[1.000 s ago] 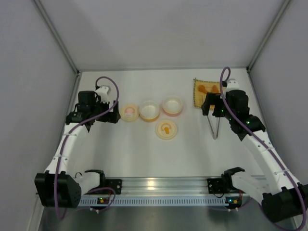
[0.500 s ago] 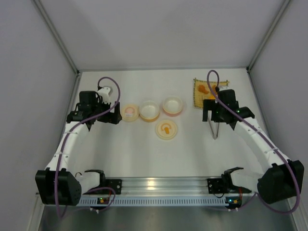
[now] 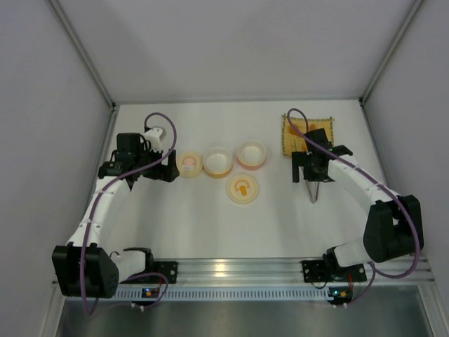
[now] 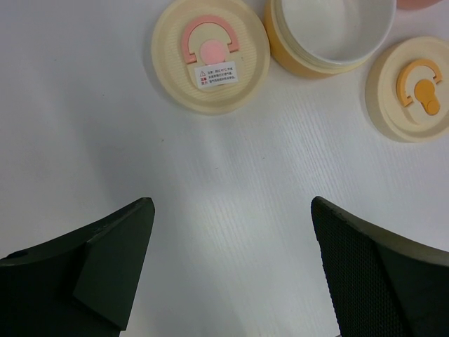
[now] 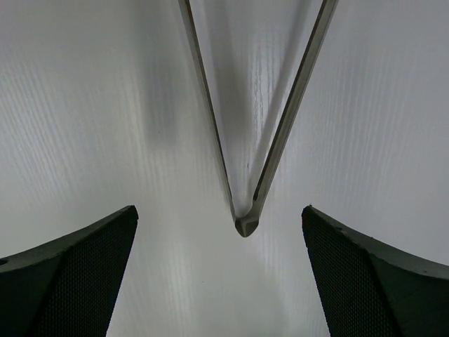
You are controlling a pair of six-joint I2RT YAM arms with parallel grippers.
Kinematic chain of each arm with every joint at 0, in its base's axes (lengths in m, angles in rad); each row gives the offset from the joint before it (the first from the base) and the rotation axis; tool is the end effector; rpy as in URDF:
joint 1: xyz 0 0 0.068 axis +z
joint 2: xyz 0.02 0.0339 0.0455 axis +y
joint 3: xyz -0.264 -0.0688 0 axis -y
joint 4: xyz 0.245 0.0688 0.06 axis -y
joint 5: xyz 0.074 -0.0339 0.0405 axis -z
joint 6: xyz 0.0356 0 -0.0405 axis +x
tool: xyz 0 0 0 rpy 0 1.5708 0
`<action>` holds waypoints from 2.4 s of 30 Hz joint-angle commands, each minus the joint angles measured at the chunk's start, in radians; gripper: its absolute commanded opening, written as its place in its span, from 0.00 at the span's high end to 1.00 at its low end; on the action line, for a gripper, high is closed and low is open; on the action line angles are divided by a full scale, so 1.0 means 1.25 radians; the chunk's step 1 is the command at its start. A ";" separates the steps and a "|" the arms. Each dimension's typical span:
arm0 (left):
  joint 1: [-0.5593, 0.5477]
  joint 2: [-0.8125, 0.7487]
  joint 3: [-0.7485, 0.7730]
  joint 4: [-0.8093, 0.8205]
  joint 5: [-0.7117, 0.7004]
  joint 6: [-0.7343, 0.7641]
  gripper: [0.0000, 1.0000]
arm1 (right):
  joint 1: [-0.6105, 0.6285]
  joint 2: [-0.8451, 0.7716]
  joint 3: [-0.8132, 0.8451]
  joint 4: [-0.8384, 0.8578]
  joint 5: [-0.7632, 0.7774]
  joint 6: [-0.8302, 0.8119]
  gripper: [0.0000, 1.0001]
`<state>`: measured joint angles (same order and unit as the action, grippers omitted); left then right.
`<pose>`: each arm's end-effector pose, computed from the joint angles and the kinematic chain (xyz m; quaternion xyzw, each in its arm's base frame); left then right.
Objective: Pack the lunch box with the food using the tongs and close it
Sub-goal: Pick up the clamp from the plate.
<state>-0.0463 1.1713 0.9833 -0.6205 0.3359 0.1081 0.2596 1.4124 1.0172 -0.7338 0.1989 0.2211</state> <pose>0.2427 -0.0230 0.2920 0.1326 0.9077 -0.1438 0.3714 0.2668 0.0636 0.2368 0.0031 0.9711 -0.0422 0.2348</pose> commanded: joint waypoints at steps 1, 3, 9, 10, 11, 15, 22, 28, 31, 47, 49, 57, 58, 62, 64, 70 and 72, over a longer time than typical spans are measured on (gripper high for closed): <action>0.004 -0.001 -0.011 0.031 0.026 0.018 0.02 | 0.008 0.027 0.010 -0.001 0.031 0.017 0.01; 0.004 -0.001 -0.012 0.031 0.026 0.019 0.02 | 0.006 0.052 0.001 0.011 0.032 0.021 0.01; 0.004 -0.002 -0.011 0.033 0.022 0.028 0.02 | -0.004 0.108 0.001 0.051 0.034 0.022 0.01; 0.004 -0.002 -0.010 0.034 0.020 0.029 0.02 | -0.006 0.116 0.002 0.054 0.032 0.022 0.01; 0.004 -0.002 -0.010 0.034 0.020 0.029 0.02 | -0.012 0.127 0.002 0.058 0.031 0.018 0.01; 0.004 -0.002 -0.011 0.039 0.020 0.028 0.02 | -0.041 0.146 0.001 0.076 0.015 0.002 0.01; 0.004 0.009 -0.007 0.050 0.034 0.021 0.02 | -0.079 0.170 0.022 0.117 -0.063 -0.011 0.01; 0.004 0.021 0.000 0.057 0.041 0.021 0.02 | -0.081 0.198 0.017 0.176 -0.088 -0.015 0.00; 0.005 0.023 0.001 0.056 0.041 0.024 0.02 | -0.082 0.209 0.016 0.197 -0.077 -0.020 0.01; 0.005 0.043 0.001 0.067 0.038 0.021 0.02 | -0.122 0.243 0.022 0.264 -0.083 0.000 0.10; 0.005 0.045 0.001 0.068 0.038 0.021 0.02 | -0.122 0.246 0.021 0.272 -0.078 0.001 0.14; 0.006 0.047 0.002 0.069 0.034 0.025 0.02 | -0.123 0.278 0.015 0.280 -0.078 0.005 0.35; 0.006 0.047 0.001 0.068 0.034 0.028 0.02 | -0.122 0.280 0.012 0.281 -0.079 0.006 0.37; 0.011 0.047 0.002 0.067 0.034 0.031 0.02 | -0.122 0.267 -0.007 0.286 -0.079 0.008 0.44; 0.014 0.046 0.002 0.067 0.037 0.031 0.02 | -0.123 0.245 -0.015 0.286 -0.079 0.011 0.47; 0.016 0.043 0.007 0.062 0.042 0.030 0.02 | -0.122 0.159 -0.028 0.253 -0.082 0.008 0.52; 0.016 0.043 0.009 0.062 0.043 0.030 0.02 | -0.122 0.133 -0.023 0.231 -0.085 0.007 0.54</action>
<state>-0.0326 1.2316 0.9722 -0.5804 0.3626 0.1337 0.1131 1.6680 0.9794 -0.4278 0.1032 0.2142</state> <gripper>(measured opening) 0.983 0.471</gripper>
